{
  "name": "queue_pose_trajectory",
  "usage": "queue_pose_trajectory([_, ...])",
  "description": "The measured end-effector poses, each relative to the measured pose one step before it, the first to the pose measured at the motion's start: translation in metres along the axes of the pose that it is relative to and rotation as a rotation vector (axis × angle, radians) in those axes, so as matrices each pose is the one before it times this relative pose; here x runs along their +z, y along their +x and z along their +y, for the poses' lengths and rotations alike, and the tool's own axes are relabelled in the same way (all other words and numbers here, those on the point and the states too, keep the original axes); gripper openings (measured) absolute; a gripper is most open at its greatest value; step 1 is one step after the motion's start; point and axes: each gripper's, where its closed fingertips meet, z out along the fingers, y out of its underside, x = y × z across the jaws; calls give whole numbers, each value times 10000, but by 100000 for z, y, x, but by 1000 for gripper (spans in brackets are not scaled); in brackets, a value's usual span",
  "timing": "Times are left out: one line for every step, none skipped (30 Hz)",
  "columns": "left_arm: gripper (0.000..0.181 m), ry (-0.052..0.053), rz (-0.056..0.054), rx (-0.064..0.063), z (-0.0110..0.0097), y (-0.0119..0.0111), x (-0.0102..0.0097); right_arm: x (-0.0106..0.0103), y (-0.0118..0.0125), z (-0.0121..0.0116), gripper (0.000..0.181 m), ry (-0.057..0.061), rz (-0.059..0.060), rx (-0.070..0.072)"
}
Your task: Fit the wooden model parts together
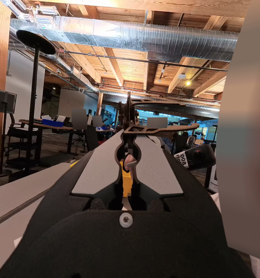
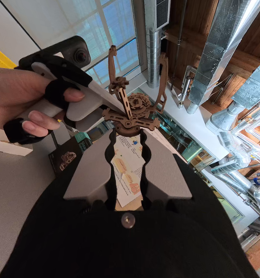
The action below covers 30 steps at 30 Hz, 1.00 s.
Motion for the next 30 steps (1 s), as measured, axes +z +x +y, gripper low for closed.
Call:
queue_pose_trajectory([0, 48, 8, -94, -78, 15, 36, 38, 83, -79, 30, 67, -4, 392])
queue_pose_trajectory([0, 94, -32, -86, -141, 0, -31, 87, 21, -123, 30, 97, -40, 573])
queue_pose_trajectory([0, 68, 10, -36, -115, 51, -56, 10, -48, -150, 30, 147, -86, 346])
queue_pose_trajectory([0, -34, -1, 30, 46, 47, 7, -67, -12, 27, 30, 34, -57, -88])
queue_pose_trajectory([0, -89, -46, 62, 122, 17, 50, -99, -8, 147, 30, -60, 4, -451])
queue_pose_trajectory([0, -63, -50, 67, 104, 14, 61, -91, -9, 103, 30, -65, 25, -508])
queue_pose_trajectory([0, -19, -26, 35, 41, 35, 19, -55, -16, 25, 30, -41, -5, -278])
queue_pose_trajectory([1, -1, -6, -49, 9, 19, 16, -40, 4, -26, 30, -12, -36, -91])
queue_pose_trajectory([0, -8, 21, -93, 2, 24, 28, -28, 40, -26, 30, 6, -25, -12])
queue_pose_trajectory([0, -1, 5, -40, -7, 12, 17, 14, 14, 8, 30, -17, 1, 39])
queue_pose_trajectory([0, 17, -51, 24, -27, -67, -25, 88, -2, 75, 30, -73, 44, 67])
queue_pose_trajectory([0, 54, -70, 33, -79, -100, -46, 118, -12, 39, 30, -63, 92, 91])
queue_pose_trajectory([0, 83, -28, -7, -112, -52, -56, 104, -16, -35, 30, -15, 119, 85])
queue_pose_trajectory([0, 75, -2, -73, -86, -33, -47, 104, 50, -38, 30, -25, 133, 174])
queue_pose_trajectory([0, 103, -34, -98, -115, -85, -42, 132, 40, -24, 30, -46, 121, 334])
queue_pose_trajectory([0, 139, -63, -126, -115, -98, -51, 174, 38, 9, 30, -63, 147, 430])
queue_pose_trajectory([0, 189, -55, -129, -133, -94, -82, 151, -3, -14, 30, -33, 162, 378])
queue_pose_trajectory([0, 149, -16, -100, -74, -54, -64, 78, -6, -26, 30, -8, 168, 290])
queue_pose_trajectory([0, 85, 4, -122, -69, -39, -68, 39, -56, -66, 30, 56, 124, 199])
queue_pose_trajectory([0, 37, 0, -75, -45, -44, -66, 25, -57, -32, 30, 67, 44, 32])
queue_pose_trajectory([0, -20, -20, -28, -17, -41, -29, 8, -36, 58, 30, 46, -68, -117])
queue_pose_trajectory([0, 9, -105, 48, -112, -159, -43, -28, -36, 105, 29, 36, -193, -113])
queue_pose_trajectory([0, 96, -244, 141, -266, -378, -147, -88, -151, -13, 30, 94, -348, 25])
queue_pose_trajectory([0, 82, -209, 151, -293, -419, -184, -122, 138, -65, 32, 85, -200, 153])
queue_pose_trajectory([0, -23, -103, 36, -155, -332, -103, -74, 523, 79, 32, -62, 30, 228])
queue_pose_trajectory([0, -53, -63, -68, -53, -259, -42, 10, 374, 156, 34, -156, -52, 247])
queue_pose_trajectory([0, -4, -142, -67, -65, -332, -73, 12, 233, 74, 36, -140, -58, 166])
queue_pose_trajectory([0, 45, -205, 20, -86, -389, -93, -55, -141, -210, 38, -3, -190, 17])
queue_pose_trajectory([0, 56, -190, 63, -71, -359, -99, -108, -327, -456, 37, 125, -184, -125])
queue_pose_trajectory([0, 5, -142, 25, -4, -280, -52, -59, -417, -514, 37, 112, -143, -233])
